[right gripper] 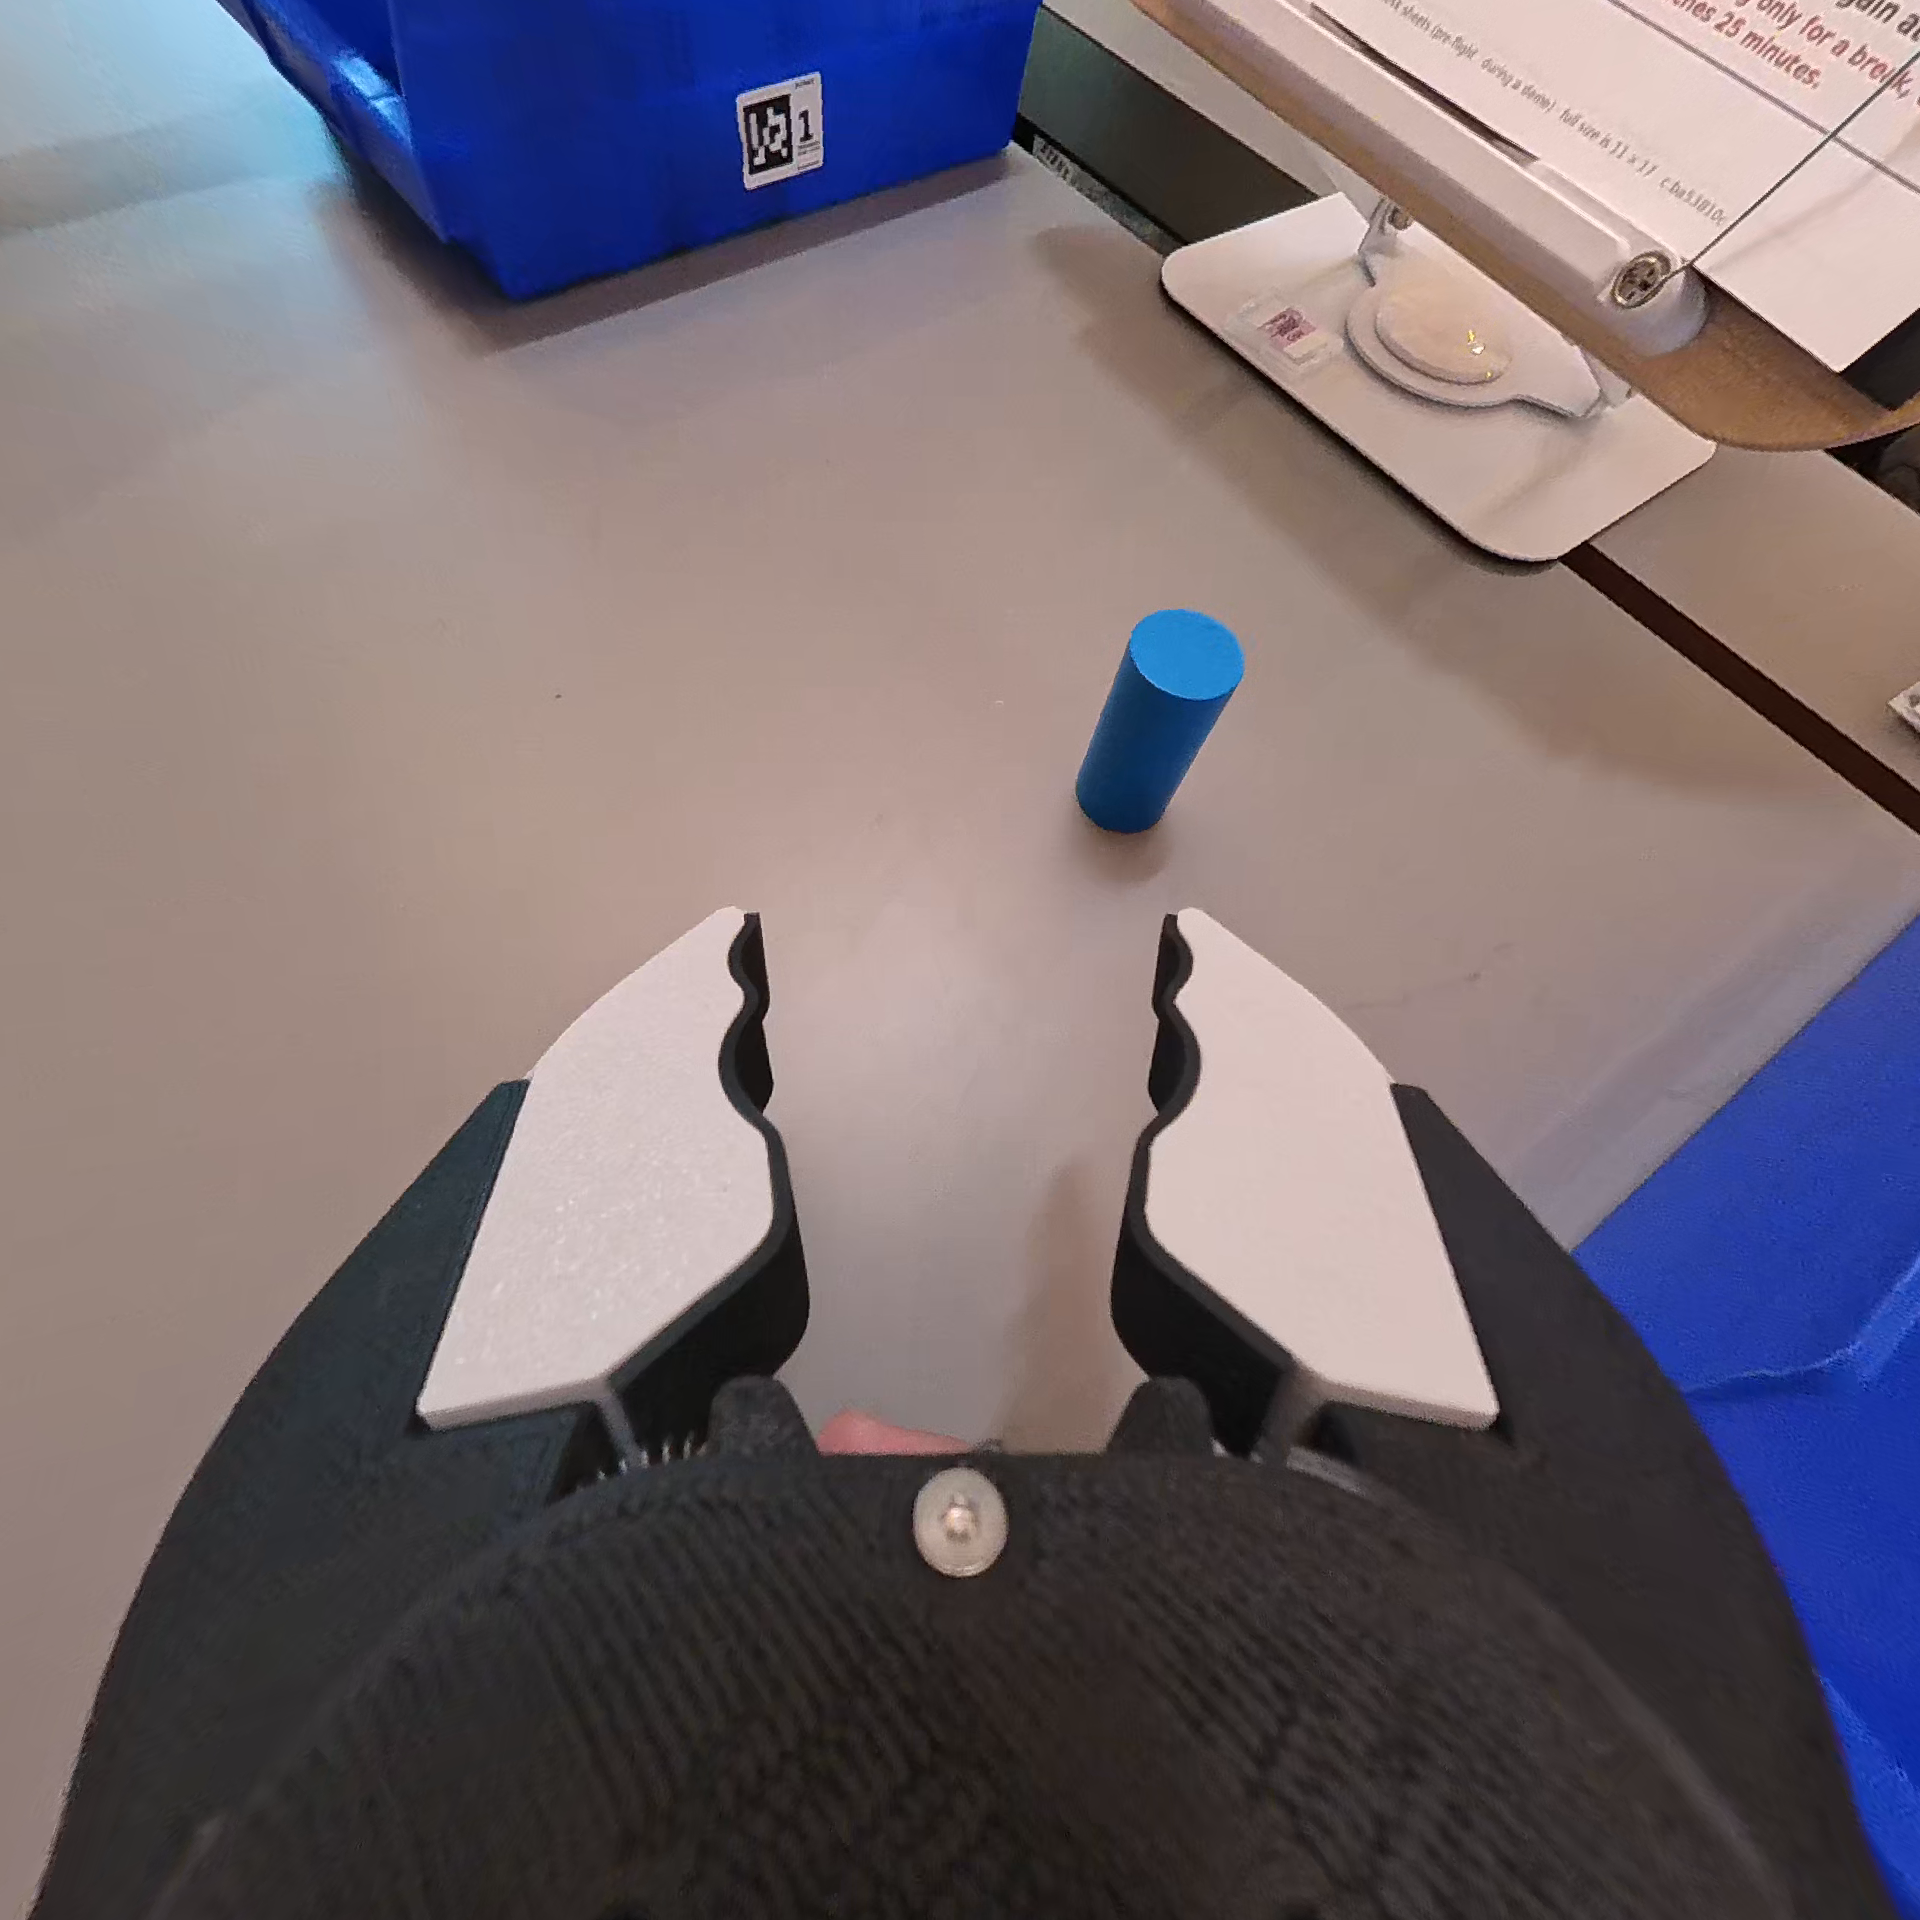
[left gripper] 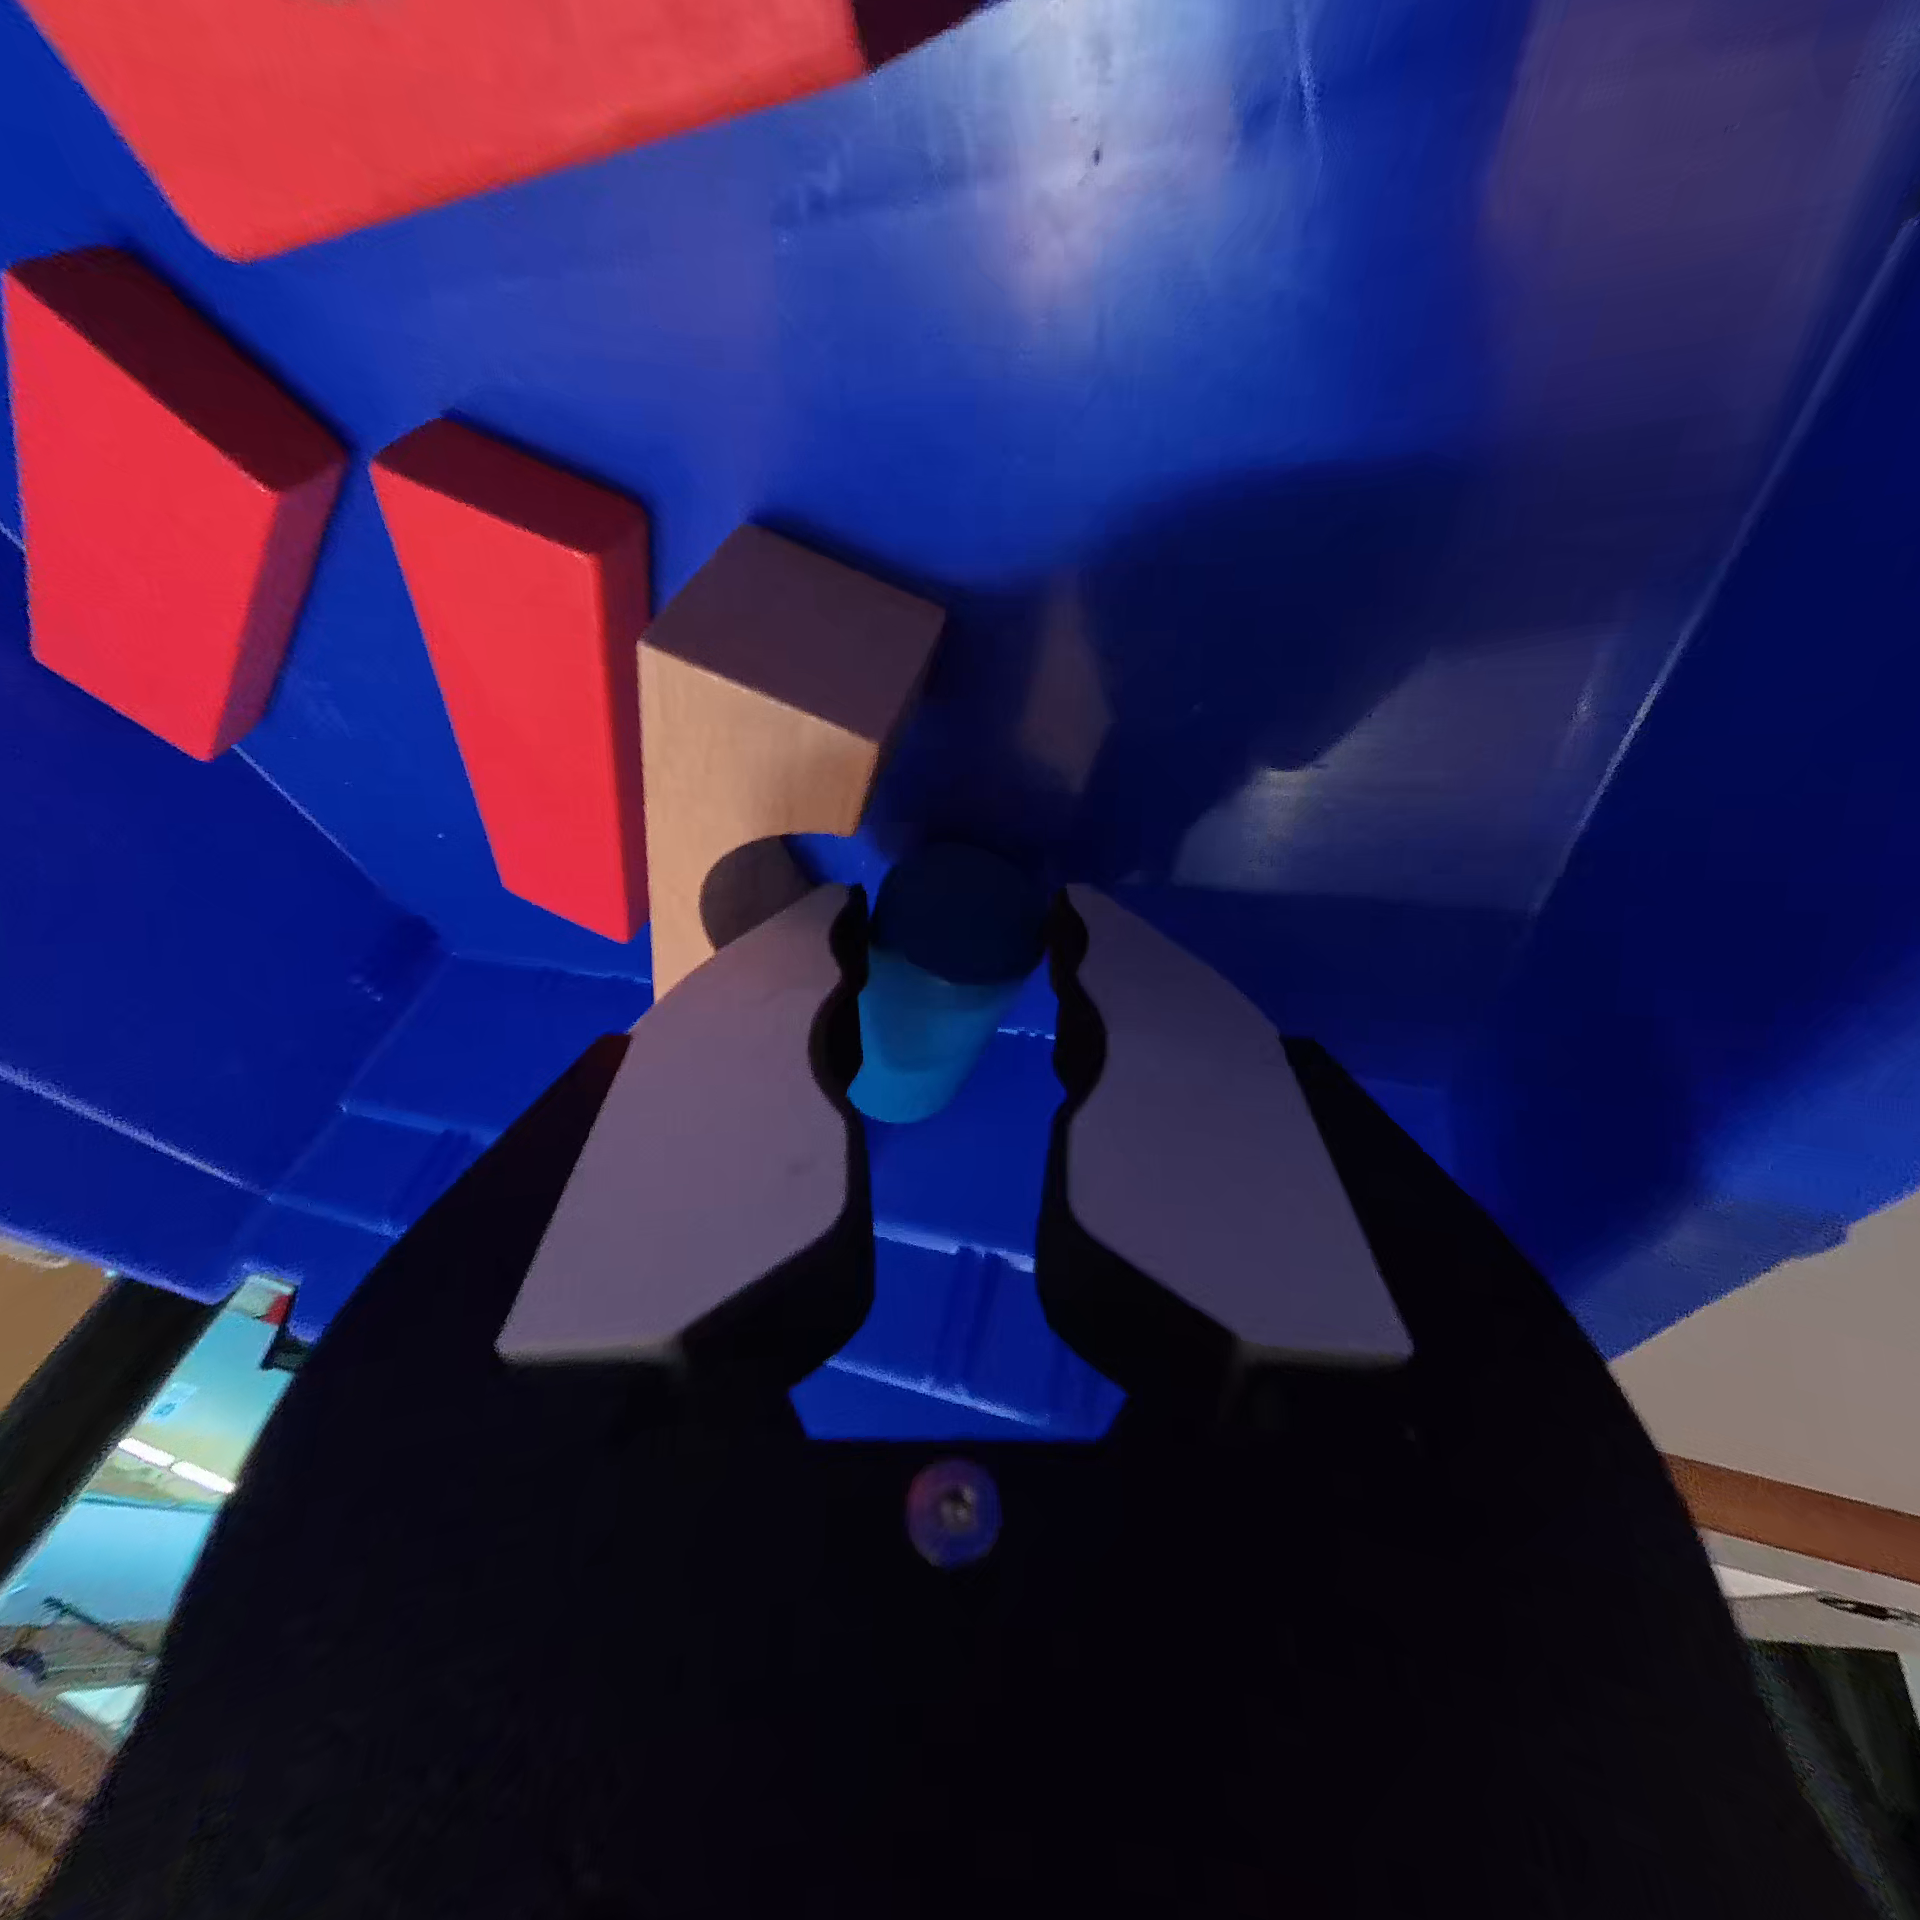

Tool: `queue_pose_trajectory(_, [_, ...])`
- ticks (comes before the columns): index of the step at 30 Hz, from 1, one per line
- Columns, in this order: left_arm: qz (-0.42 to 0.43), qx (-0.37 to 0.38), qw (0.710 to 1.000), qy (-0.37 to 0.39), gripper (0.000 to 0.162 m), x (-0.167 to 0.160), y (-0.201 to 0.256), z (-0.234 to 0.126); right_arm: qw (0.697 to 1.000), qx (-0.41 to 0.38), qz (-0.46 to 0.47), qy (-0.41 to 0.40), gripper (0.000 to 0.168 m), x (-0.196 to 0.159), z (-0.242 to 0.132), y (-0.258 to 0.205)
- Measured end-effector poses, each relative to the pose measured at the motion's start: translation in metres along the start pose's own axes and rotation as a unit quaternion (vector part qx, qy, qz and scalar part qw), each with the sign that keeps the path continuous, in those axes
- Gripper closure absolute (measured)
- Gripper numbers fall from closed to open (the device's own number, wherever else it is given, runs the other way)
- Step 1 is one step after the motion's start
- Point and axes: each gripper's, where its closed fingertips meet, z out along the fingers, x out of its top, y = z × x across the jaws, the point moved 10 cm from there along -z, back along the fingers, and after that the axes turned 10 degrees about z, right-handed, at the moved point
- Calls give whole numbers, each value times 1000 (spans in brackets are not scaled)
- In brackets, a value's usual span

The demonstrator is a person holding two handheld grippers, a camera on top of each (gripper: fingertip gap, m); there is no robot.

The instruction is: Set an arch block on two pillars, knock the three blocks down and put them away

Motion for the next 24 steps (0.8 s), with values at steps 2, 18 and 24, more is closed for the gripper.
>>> queue_pose_trajectory(2, [13,1,1000,-10,129,1,0,1,1000,-2,-1,-2,96,-1,-1,-1])
queue_pose_trajectory(18, [-144,69,980,119,129,-12,-4,-42,1000,-10,-5,14,98,-4,-13,-7])
queue_pose_trajectory(24, [-324,115,848,403,129,-31,-4,-127,998,15,-25,48,99,13,-9,-20])
